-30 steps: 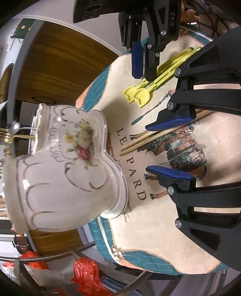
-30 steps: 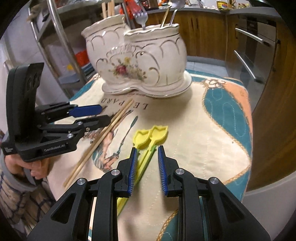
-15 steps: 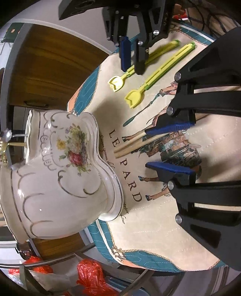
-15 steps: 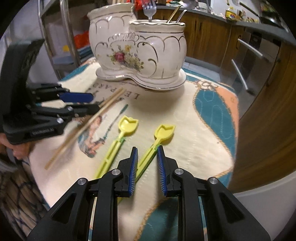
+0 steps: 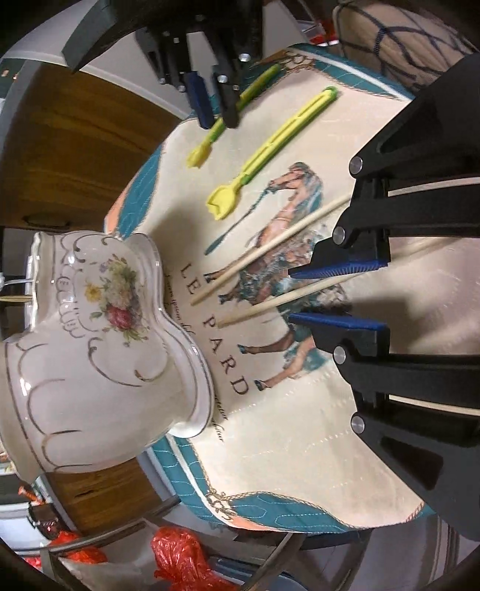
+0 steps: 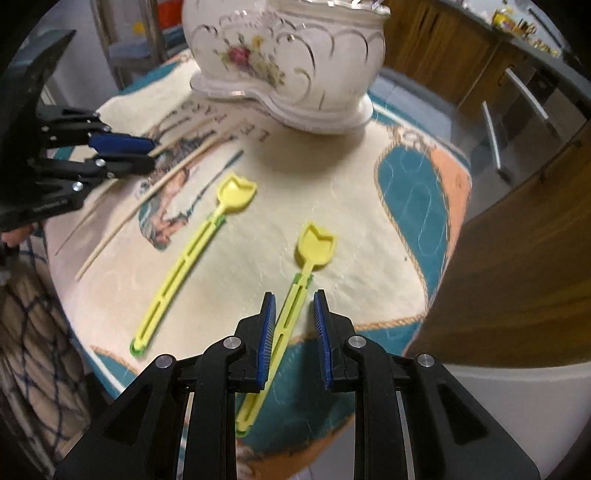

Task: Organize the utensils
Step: 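Grasp a chopstick with the left tool while the right tool grasps a yellow tulip spoon, then lift the chopstick with the left tool while the right tool carries the yellow spoon over the holder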

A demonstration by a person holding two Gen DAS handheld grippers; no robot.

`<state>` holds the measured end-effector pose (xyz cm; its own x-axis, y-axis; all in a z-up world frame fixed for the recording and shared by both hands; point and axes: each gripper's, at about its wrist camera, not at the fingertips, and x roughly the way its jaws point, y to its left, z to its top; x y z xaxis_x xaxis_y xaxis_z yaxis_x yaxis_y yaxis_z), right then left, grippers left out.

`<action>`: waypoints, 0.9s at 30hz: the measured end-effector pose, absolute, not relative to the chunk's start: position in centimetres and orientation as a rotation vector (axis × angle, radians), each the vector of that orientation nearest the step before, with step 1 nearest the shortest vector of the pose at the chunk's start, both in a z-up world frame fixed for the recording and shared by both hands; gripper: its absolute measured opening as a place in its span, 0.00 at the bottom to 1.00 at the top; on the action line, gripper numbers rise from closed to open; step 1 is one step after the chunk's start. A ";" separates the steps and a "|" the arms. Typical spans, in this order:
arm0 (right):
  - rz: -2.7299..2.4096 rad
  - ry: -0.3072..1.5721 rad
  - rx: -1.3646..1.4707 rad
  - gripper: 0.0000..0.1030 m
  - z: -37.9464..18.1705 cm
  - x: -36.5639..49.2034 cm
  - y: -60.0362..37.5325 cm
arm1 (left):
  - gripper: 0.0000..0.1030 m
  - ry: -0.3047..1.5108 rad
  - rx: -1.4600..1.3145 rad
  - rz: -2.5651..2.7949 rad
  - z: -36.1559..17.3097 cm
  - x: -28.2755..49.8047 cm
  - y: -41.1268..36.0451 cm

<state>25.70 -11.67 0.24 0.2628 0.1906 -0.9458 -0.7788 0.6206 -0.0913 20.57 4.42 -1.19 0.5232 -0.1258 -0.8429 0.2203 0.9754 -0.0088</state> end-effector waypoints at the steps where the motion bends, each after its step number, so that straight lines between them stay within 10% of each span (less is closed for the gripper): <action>1: 0.713 1.153 -0.626 0.22 0.2 26.1 -11.6 | 0.19 1.024 0.107 -0.217 -1.2 20.8 4.7; 14: 0.572 1.357 -0.639 0.22 -0.2 28.1 -9.1 | 0.18 1.392 0.125 -0.293 -0.5 24.8 5.3; 27: 0.628 1.250 -0.435 0.10 1.7 27.2 -12.0 | 0.04 1.176 -0.094 -0.275 1.4 23.2 9.0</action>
<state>27.15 -12.05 1.73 0.1843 0.1992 -0.9625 -0.6527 0.7570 0.0317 23.19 8.98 1.36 0.3554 -0.2616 -0.8974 0.1639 0.9626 -0.2158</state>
